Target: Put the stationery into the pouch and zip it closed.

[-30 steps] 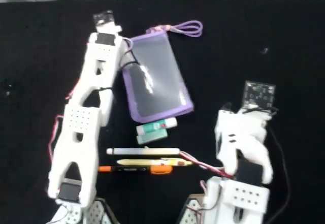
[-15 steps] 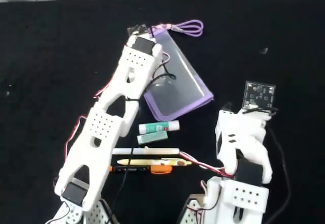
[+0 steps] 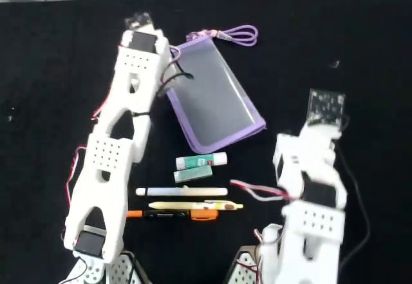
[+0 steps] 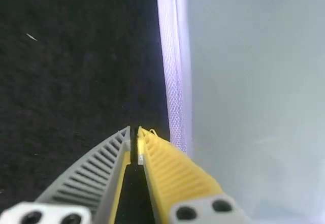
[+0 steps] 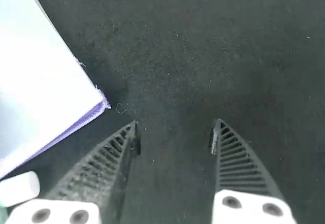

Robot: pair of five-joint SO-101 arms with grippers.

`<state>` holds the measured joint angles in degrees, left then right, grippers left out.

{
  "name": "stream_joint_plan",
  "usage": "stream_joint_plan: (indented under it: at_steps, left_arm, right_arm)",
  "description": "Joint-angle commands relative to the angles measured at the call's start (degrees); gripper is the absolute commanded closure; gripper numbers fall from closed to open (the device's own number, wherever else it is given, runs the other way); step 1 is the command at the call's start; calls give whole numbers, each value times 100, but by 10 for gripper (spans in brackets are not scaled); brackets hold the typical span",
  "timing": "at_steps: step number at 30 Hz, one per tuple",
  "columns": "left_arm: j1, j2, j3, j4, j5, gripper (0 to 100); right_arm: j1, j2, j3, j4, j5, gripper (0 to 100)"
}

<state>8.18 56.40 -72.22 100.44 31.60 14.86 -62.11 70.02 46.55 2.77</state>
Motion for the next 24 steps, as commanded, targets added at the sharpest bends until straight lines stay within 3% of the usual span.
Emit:
stream_joint_plan:
  at_steps: [1,7,15,24]
  left_arm:
    - [-242,-809,-303,44,-114,971]
    - [-1147,-1187,-268,35,-114,971]
    - [-2246,-941,-295,26,-105,971]
    - [-2413,105,-312,-774,-105,970]
  right_arm:
    - [-176,1314,-866,-431,-220,769]
    - [-1099,3160,-1938,-686,-422,769]
    - [-1776,4435,-2826,-642,-387,769]
    - [-1881,5552,-3196,-668,-35,769]
